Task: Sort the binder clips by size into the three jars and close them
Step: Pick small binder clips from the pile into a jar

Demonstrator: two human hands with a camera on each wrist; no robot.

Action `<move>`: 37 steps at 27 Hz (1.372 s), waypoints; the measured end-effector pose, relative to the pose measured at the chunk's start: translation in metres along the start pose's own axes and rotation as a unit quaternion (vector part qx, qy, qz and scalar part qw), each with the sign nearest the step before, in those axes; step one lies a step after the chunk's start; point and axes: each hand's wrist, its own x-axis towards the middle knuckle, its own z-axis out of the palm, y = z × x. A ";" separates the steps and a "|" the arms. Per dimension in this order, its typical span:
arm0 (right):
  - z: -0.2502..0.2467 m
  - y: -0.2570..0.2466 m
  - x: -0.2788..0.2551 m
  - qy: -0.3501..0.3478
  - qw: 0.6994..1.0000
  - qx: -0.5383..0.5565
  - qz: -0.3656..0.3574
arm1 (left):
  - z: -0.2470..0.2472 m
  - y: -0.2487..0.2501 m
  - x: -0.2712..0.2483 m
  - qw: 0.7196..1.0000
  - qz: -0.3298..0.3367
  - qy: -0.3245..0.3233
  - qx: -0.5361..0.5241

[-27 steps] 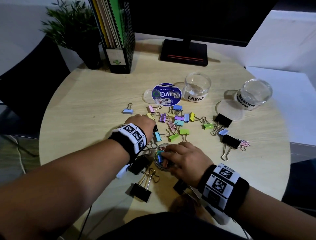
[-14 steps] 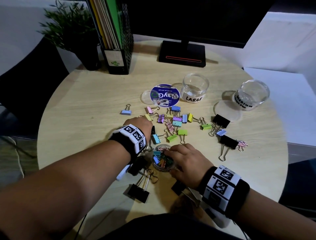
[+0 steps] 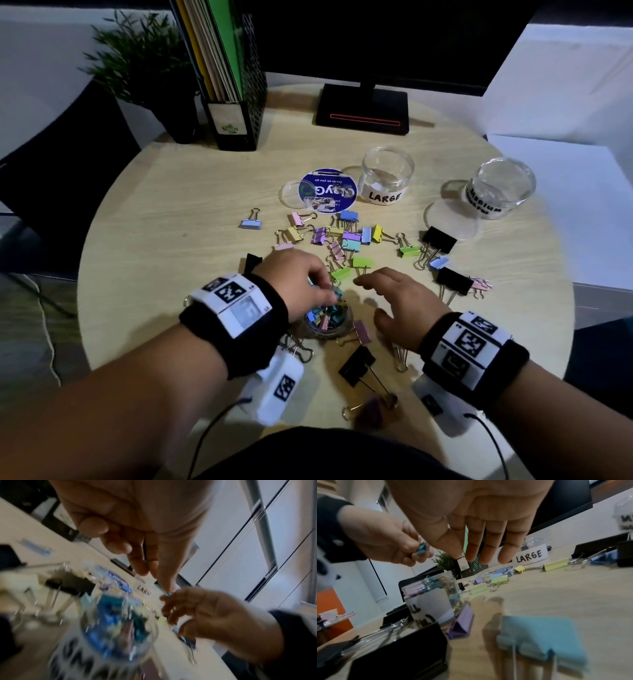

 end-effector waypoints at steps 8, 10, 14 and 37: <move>0.009 -0.015 0.009 -0.047 0.997 0.021 -0.063 | 0.029 -0.023 -0.012 0.996 -0.018 -0.011 0.084; 0.010 -0.018 0.015 -0.073 0.996 0.020 -0.051 | 0.030 -0.026 -0.017 0.997 -0.025 -0.018 0.073; 0.009 -0.022 0.025 -0.098 0.995 0.008 -0.036 | 0.037 -0.022 -0.015 0.996 -0.038 -0.021 0.082; -0.084 0.082 0.033 0.014 0.998 -0.051 0.029 | 0.031 0.065 0.079 0.993 0.010 -0.037 0.113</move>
